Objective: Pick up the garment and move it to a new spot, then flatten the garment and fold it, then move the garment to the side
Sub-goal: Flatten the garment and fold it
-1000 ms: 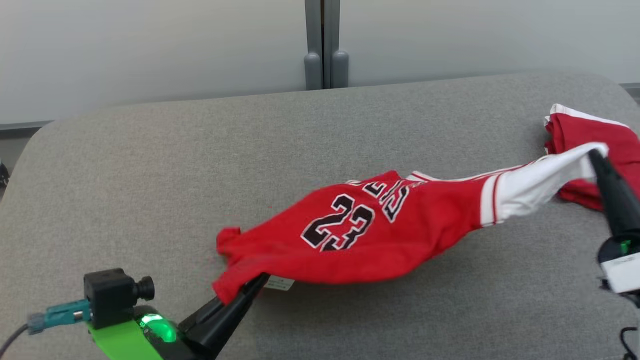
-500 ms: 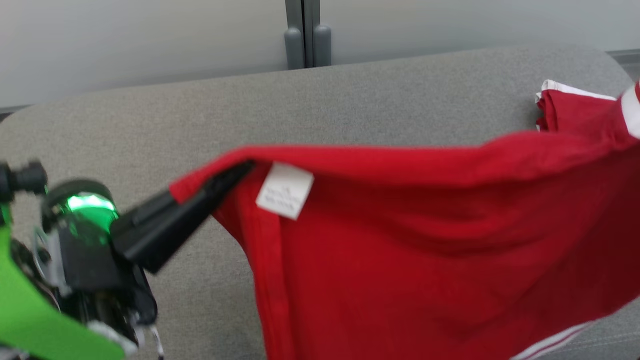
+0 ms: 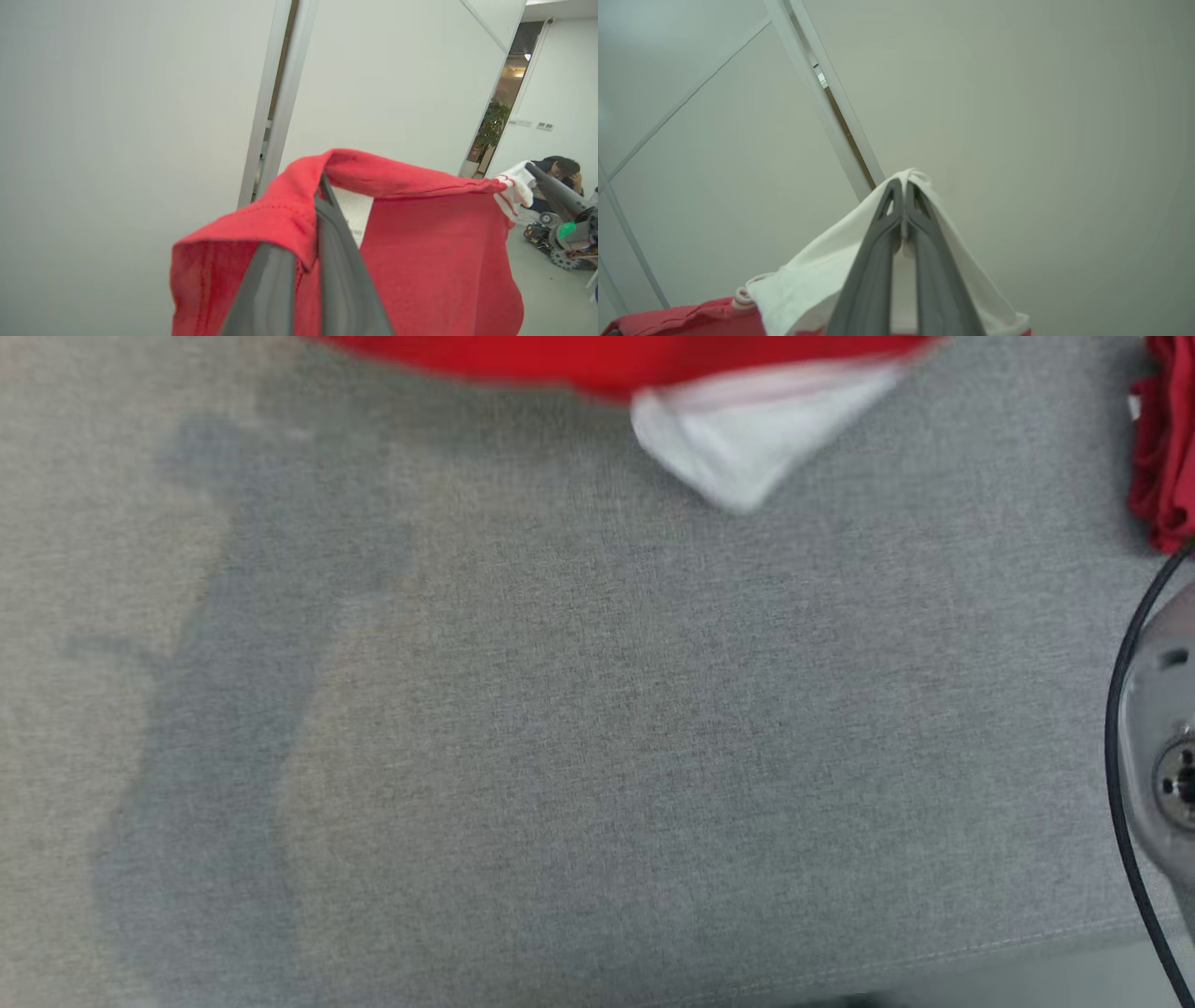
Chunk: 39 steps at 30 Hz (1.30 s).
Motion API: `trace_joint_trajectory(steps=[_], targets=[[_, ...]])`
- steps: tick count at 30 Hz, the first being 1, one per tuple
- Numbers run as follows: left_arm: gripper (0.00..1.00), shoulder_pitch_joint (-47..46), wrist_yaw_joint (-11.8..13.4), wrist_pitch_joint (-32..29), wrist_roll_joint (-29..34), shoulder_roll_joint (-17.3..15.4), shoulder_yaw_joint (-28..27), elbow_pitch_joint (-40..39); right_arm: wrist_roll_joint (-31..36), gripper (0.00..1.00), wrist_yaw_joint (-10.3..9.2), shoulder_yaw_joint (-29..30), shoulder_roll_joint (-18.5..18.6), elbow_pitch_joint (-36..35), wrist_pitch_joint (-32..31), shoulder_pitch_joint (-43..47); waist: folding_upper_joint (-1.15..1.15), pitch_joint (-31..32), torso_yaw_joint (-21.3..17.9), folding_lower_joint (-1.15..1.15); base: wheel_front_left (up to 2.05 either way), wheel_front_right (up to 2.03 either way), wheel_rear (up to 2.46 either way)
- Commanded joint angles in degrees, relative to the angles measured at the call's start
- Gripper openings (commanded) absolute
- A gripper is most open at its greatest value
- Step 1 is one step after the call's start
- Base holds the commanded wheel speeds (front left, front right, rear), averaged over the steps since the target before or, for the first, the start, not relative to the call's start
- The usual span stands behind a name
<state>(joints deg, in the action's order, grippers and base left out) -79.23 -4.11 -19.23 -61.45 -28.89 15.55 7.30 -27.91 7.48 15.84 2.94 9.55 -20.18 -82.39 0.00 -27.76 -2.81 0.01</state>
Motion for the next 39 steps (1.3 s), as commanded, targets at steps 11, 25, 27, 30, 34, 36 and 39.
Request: trace_joint_trajectory(steps=[11, 25, 27, 30, 34, 36, 39], targets=[[0.00, -3.20, -3.41, 16.65, 6.21, -1.81, 9.88, 20.79, -8.76, 0.00, 0.00, -11.86, 0.04, 20.37, 19.44, -0.13, 0.00, -13.75, -3.37, -0.01, 0.00, 0.00, 0.00], [0.00, 34.83, -3.43, 22.54, -6.87, -10.82, 27.05, 6.80, -14.34, 0.00, 0.00, -14.70, 4.62, -4.07, 20.19, 52.71, 0.00, 1.82, -0.44, -0.01, 0.00, 0.00, 0.00], [0.00, 40.06, -3.30, 23.59, -7.80, -11.99, 27.97, 4.03, -14.67, 0.00, 0.00, -13.37, 5.03, -8.48, 18.84, 60.76, 0.00, 4.85, -0.32, -0.01, 0.00, 0.00, 0.00], [0.00, 48.55, -0.51, 24.98, -7.39, -14.08, 30.08, -1.24, -14.48, 0.00, -0.01, -11.78, 4.49, -14.24, 16.61, 71.79, 0.00, 8.65, -0.59, -0.01, 0.00, 0.00, 0.00], [0.00, 60.56, 4.82, 27.40, -9.71, -16.66, 31.97, -11.01, -14.53, 0.00, 0.00, -9.63, 3.13, -20.69, 13.82, 84.86, 0.00, 11.05, -1.03, -0.01, 0.00, 0.00, 0.00], [0.00, 65.81, 7.09, 29.05, -10.88, -17.25, 32.62, -15.29, -14.81, 0.00, 0.00, -8.90, 2.39, -22.66, 12.70, 90.48, 0.00, 11.33, -0.97, -0.01, 0.00, 0.00, 0.00], [0.00, 72.47, 8.67, 31.14, -14.88, -15.82, 32.79, -20.73, -15.45, 0.00, 0.00, -7.87, 1.58, -24.02, 11.77, 96.68, 0.00, 11.19, -0.54, -0.01, 0.00, 0.00, 0.00]])
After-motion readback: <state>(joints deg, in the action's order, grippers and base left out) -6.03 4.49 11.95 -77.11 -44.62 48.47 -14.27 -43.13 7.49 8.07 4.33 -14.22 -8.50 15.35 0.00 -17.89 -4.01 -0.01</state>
